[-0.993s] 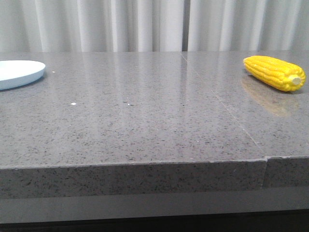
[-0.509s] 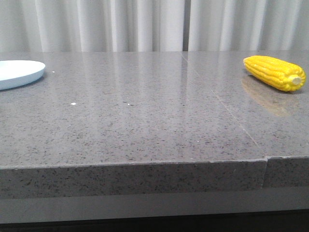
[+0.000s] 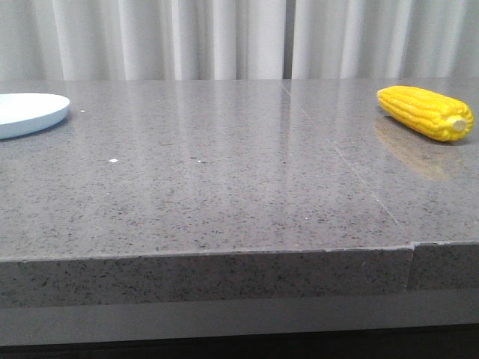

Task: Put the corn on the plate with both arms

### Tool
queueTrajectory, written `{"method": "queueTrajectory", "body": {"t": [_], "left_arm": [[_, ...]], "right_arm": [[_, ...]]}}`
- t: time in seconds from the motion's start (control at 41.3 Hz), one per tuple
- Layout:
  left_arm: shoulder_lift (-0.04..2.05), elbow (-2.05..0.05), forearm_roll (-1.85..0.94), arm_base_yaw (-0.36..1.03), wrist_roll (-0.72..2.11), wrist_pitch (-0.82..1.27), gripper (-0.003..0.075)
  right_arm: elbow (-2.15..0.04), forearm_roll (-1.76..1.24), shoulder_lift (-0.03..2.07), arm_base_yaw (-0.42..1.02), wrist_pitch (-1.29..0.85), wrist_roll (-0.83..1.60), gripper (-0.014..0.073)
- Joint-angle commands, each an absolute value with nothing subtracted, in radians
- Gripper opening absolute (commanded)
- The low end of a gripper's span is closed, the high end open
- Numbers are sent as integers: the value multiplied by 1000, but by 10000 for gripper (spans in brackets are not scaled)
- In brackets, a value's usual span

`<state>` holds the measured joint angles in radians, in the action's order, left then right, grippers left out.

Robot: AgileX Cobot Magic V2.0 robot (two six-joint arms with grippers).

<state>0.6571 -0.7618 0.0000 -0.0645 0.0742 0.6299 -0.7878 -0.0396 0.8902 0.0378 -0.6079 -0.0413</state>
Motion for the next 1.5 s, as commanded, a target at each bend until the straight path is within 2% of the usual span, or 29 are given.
{"method": "queueTrajectory", "body": {"t": [0.0, 0.485, 0.824, 1.478], "left_arm": [[687, -805, 0, -64, 75, 584, 535], [1068, -981, -7, -74, 74, 629, 535], [1322, -1148, -171, -278, 70, 622, 535], [1710, -1387, -189, -266, 71, 570, 535]], "right_arm": [[-822, -24, 885, 35, -540, -32, 614], [-822, -24, 885, 35, -541, -32, 614], [-822, -24, 885, 35, -542, -32, 614], [-822, -24, 885, 35, -542, -32, 614]]}}
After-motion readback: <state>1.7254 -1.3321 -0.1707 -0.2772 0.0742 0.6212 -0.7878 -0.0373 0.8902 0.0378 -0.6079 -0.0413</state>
